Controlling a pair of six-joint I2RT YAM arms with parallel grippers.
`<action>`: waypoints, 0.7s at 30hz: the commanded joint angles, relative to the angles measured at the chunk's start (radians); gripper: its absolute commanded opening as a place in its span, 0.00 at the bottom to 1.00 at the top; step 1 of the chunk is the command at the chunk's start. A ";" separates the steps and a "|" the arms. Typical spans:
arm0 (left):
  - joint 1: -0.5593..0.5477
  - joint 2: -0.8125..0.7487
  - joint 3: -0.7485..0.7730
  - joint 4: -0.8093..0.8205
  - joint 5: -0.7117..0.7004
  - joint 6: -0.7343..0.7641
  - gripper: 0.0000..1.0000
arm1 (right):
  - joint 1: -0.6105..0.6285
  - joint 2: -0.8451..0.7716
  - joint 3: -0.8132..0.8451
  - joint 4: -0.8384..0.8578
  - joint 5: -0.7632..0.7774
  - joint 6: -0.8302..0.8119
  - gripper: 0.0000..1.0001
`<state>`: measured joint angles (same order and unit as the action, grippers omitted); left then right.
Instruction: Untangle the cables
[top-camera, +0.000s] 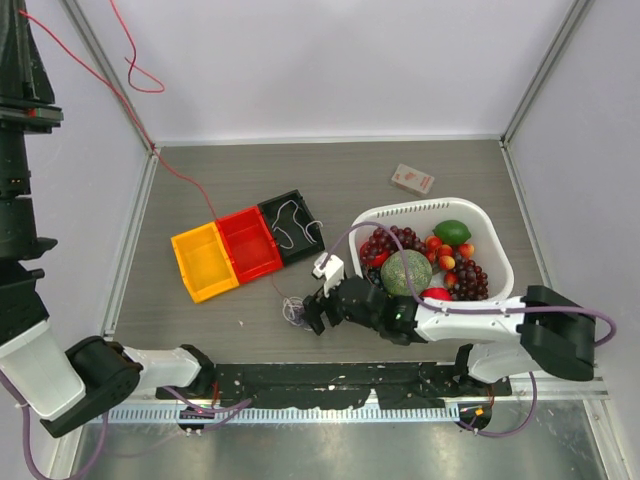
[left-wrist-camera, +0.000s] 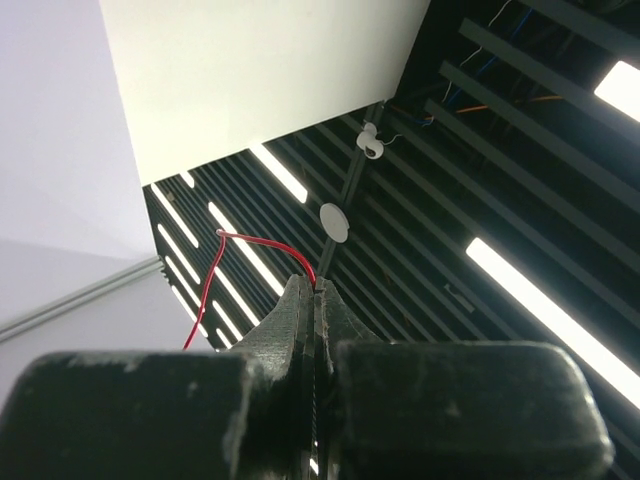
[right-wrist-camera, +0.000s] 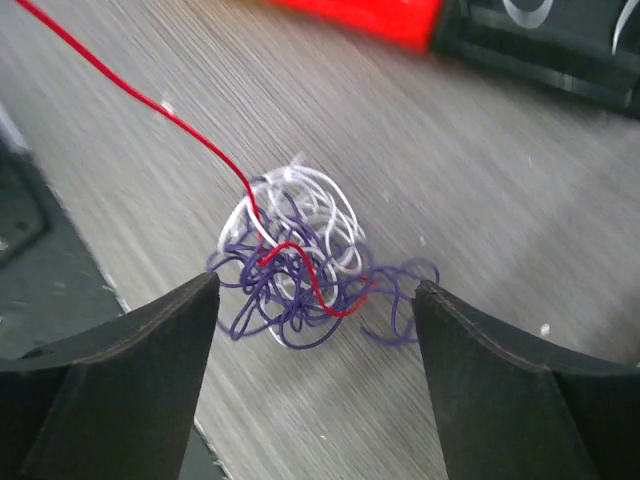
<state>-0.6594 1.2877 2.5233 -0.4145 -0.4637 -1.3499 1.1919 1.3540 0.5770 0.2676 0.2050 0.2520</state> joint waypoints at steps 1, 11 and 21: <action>-0.005 -0.039 -0.032 0.054 -0.023 -0.003 0.00 | 0.003 -0.084 0.128 0.021 -0.114 -0.043 0.85; -0.003 -0.036 -0.026 0.037 -0.016 -0.006 0.00 | 0.006 0.081 0.323 0.077 -0.300 -0.039 0.85; -0.003 -0.041 -0.027 0.019 -0.016 -0.012 0.00 | 0.014 0.287 0.487 0.153 -0.291 -0.053 0.84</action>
<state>-0.6601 1.2446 2.4958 -0.4034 -0.4706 -1.3537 1.1988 1.5929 0.9756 0.3256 -0.0799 0.2138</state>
